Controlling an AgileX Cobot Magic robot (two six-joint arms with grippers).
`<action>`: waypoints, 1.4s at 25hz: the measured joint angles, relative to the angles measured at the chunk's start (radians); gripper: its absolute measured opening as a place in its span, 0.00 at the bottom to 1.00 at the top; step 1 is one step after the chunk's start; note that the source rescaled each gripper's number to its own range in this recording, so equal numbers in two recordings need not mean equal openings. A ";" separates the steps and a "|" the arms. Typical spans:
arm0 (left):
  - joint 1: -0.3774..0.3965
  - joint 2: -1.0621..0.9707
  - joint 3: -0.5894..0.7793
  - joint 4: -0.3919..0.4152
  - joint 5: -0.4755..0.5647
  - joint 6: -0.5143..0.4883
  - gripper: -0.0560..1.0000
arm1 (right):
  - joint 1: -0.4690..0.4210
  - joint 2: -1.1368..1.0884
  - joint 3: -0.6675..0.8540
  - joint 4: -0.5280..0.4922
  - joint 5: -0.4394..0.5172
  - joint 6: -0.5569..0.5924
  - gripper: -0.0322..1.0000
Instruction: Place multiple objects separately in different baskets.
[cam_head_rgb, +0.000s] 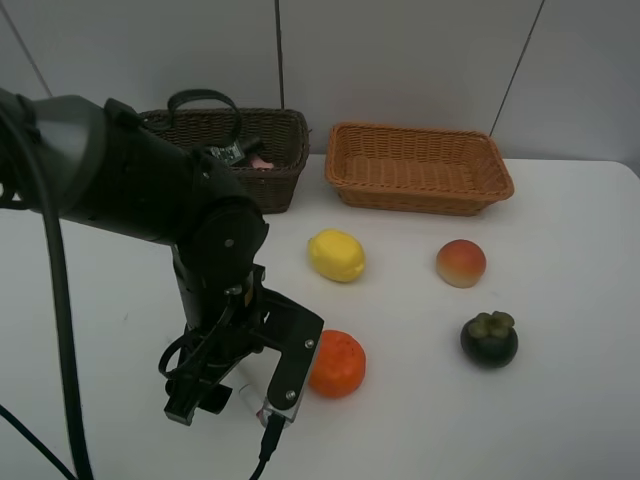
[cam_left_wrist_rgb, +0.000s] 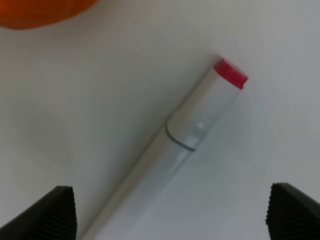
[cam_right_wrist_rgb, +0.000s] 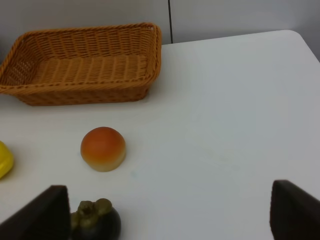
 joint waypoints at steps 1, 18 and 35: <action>0.002 0.000 0.004 0.000 -0.004 0.003 1.00 | 0.000 0.000 0.000 0.000 0.000 0.000 0.85; 0.121 0.045 0.007 -0.027 -0.034 0.013 1.00 | 0.000 0.000 0.000 0.000 0.000 0.000 0.85; 0.122 0.104 -0.002 0.040 -0.119 0.023 0.99 | 0.000 0.000 0.000 0.000 0.000 0.000 0.85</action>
